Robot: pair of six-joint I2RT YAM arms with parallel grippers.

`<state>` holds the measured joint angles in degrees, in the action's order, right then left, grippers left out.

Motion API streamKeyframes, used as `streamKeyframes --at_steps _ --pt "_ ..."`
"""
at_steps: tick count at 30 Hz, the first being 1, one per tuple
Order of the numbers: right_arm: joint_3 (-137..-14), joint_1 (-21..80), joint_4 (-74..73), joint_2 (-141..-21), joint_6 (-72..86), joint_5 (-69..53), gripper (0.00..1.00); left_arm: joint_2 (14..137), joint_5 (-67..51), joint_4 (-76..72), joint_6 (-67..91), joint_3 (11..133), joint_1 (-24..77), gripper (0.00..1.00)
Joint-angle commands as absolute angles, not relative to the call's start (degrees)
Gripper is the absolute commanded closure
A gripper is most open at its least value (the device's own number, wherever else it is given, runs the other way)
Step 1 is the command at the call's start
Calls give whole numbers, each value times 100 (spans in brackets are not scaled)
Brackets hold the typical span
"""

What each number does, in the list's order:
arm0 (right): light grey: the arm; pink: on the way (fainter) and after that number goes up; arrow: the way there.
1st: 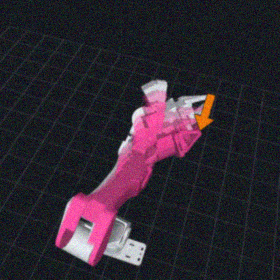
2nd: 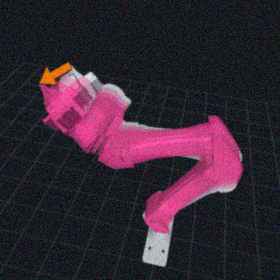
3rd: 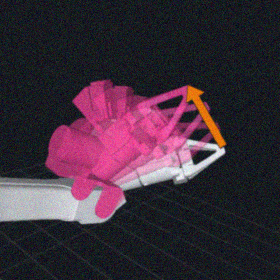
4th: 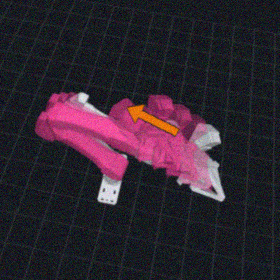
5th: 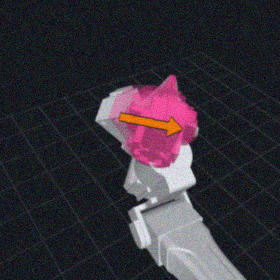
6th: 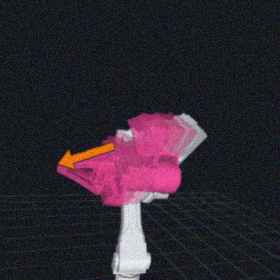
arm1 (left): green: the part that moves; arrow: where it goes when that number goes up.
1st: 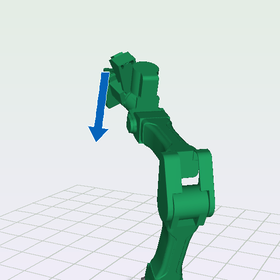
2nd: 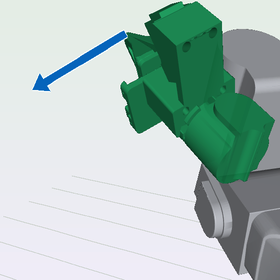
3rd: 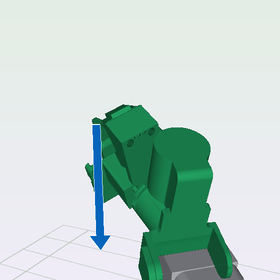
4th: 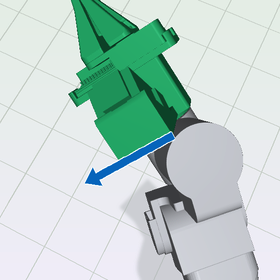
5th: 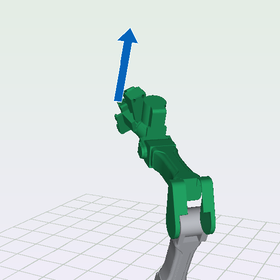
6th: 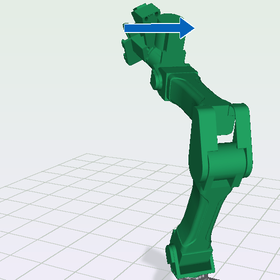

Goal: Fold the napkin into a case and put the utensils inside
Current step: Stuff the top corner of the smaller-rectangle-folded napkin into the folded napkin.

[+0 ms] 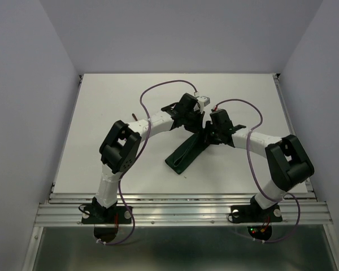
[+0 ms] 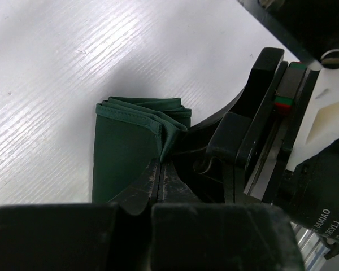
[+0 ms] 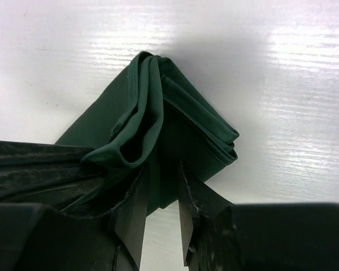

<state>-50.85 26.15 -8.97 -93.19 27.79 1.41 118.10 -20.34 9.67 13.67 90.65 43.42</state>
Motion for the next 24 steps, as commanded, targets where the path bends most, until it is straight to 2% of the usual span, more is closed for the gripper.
streamKeyframes --at_steps 1,15,18,24 --pt "-5361 2725 -703 -9343 2681 588 68 11478 -2162 879 1371 9018 4351 100" --pt "-5353 2900 -659 -9606 2593 905 70 11514 -2188 817 1503 9026 4351 100" --pt "-5344 2953 -659 -9633 2593 984 73 11522 -2197 817 1503 9035 4351 100" --pt "-5335 2953 -659 -9563 2663 1151 88 11531 -2171 817 1520 9000 4351 100"
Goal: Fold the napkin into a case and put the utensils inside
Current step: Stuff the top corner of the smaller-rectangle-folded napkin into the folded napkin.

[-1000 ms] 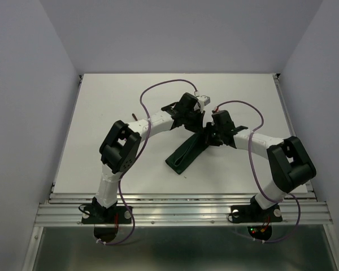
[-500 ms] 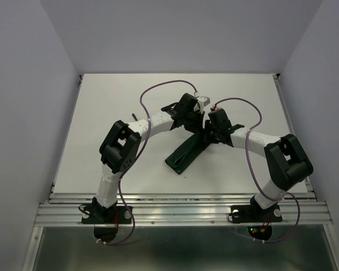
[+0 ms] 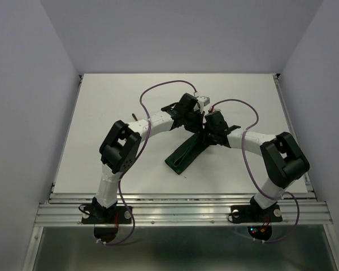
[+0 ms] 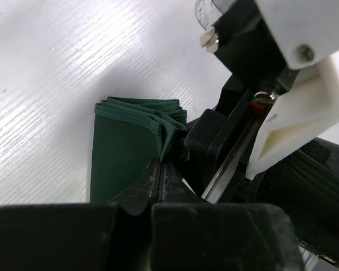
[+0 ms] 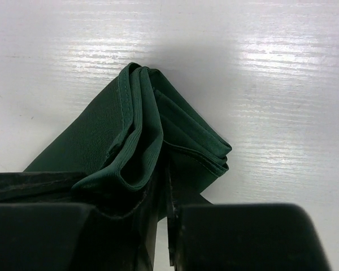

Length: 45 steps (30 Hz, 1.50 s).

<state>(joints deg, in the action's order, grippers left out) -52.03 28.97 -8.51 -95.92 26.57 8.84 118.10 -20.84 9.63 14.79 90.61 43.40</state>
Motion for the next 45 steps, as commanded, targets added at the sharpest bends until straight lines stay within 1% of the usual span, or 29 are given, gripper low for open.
streamKeyframes --at_steps 1,4,5,16,26,40,45 --pt "-5335 2953 -650 -9536 2689 1169 92 11531 -2162 817 1521 8974 4351 100" --pt "-5291 2953 -607 -9475 2812 1213 99 11540 -2145 817 1529 8912 4351 100" --pt "-5230 2953 -554 -9422 2873 1256 99 11540 -2136 817 1529 8895 4351 100" --pt "-4913 2953 -238 -9132 3260 1336 99 11513 -2355 826 1486 8622 4351 100" --pt "-4694 2900 -70 -8903 3463 1301 99 11794 -2522 975 1406 8710 4359 100" --pt "-4579 2900 228 -8745 3551 1169 99 12076 -2259 1309 1274 8780 4368 100" --pt "-4527 2900 255 -8675 3568 1134 99 12199 -2171 1397 1301 8991 4377 100"
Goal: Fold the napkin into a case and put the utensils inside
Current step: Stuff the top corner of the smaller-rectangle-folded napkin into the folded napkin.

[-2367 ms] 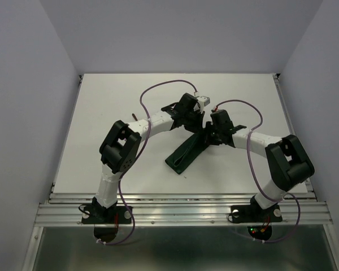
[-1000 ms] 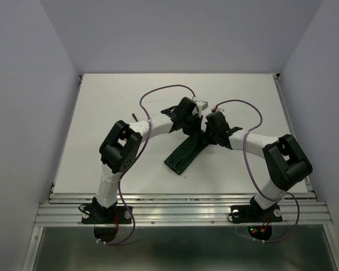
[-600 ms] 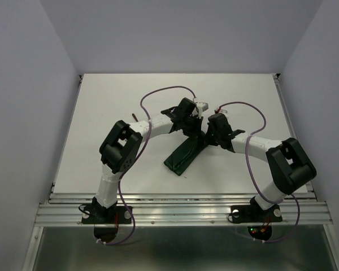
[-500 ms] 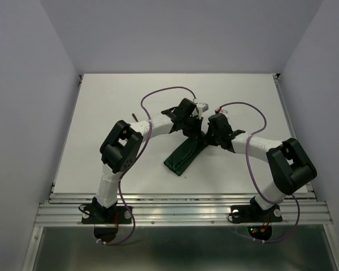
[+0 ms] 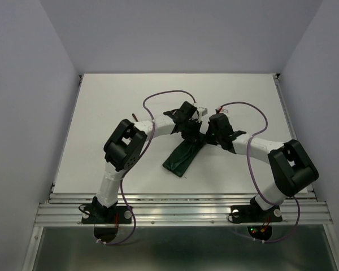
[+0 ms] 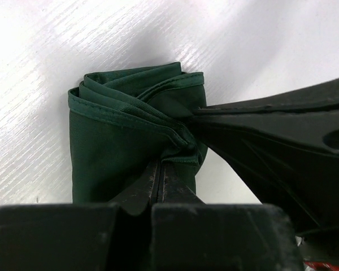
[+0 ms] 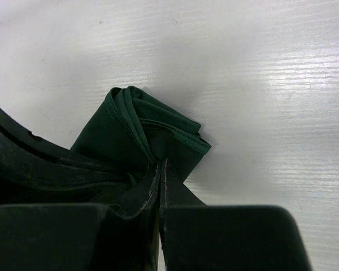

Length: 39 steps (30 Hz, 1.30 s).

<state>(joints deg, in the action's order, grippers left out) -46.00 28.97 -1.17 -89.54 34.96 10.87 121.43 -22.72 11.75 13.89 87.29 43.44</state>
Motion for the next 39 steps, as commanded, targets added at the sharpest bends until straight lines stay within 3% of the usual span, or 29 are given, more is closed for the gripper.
streamKeyframes --at_steps 1,28,39 --pt "-4535 2900 255 -8657 3560 1134 99 12208 -2145 1415 1309 9000 4386 100" --pt "-4509 2900 343 -8710 3525 563 99 12463 -1986 1266 1775 9387 4491 100" --pt "-4474 2900 237 -8921 3674 686 99 12252 -2522 1090 1855 9396 4518 100"
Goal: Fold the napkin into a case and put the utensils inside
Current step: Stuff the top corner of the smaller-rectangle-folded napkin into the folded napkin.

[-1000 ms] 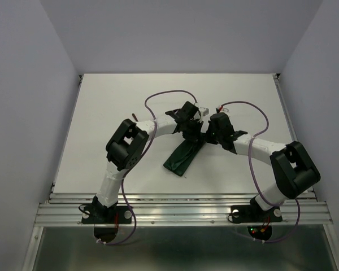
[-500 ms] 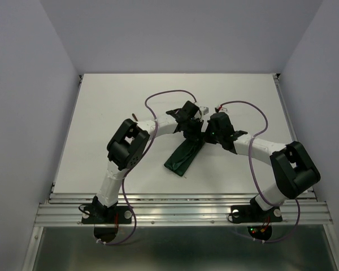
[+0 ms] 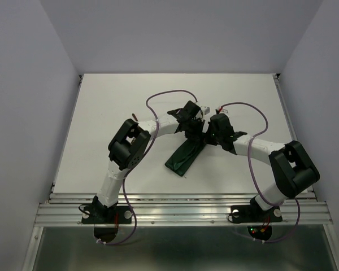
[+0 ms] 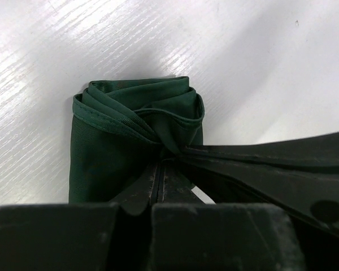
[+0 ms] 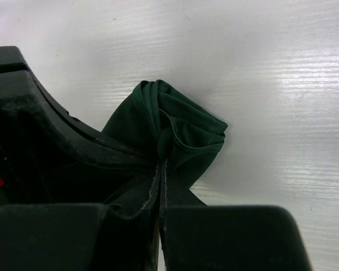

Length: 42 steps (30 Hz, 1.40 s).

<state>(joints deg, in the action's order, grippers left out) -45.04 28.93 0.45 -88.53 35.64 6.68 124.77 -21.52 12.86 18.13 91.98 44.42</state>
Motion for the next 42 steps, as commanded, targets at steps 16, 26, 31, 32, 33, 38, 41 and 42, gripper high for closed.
streamKeyframes --at_steps 16,26,31,32,33,38,41,42 --pt "-4500 2900 193 -8877 3700 852 99 12050 -2725 1265 1688 9176 4544 71" --pt "-4447 2900 176 -8807 3744 940 99 11672 -2786 1353 1565 8877 4535 56" --pt "-4438 2900 185 -8789 3779 932 99 11514 -2768 1380 1529 8754 4544 63" --pt "-4438 2900 176 -8789 3771 923 99 11488 -2786 1389 1512 8728 4535 61" --pt "-4430 2900 184 -8780 3771 932 99 11470 -2795 1406 1477 8710 4535 58" --pt "-4438 2900 176 -8789 3771 932 99 11373 -2795 1476 1433 8614 4535 50" --pt "-4438 2900 167 -8780 3762 940 99 11294 -2786 1520 1380 8561 4544 70" --pt "-4438 2900 167 -8780 3762 940 99 11285 -2786 1547 1354 8526 4544 71"
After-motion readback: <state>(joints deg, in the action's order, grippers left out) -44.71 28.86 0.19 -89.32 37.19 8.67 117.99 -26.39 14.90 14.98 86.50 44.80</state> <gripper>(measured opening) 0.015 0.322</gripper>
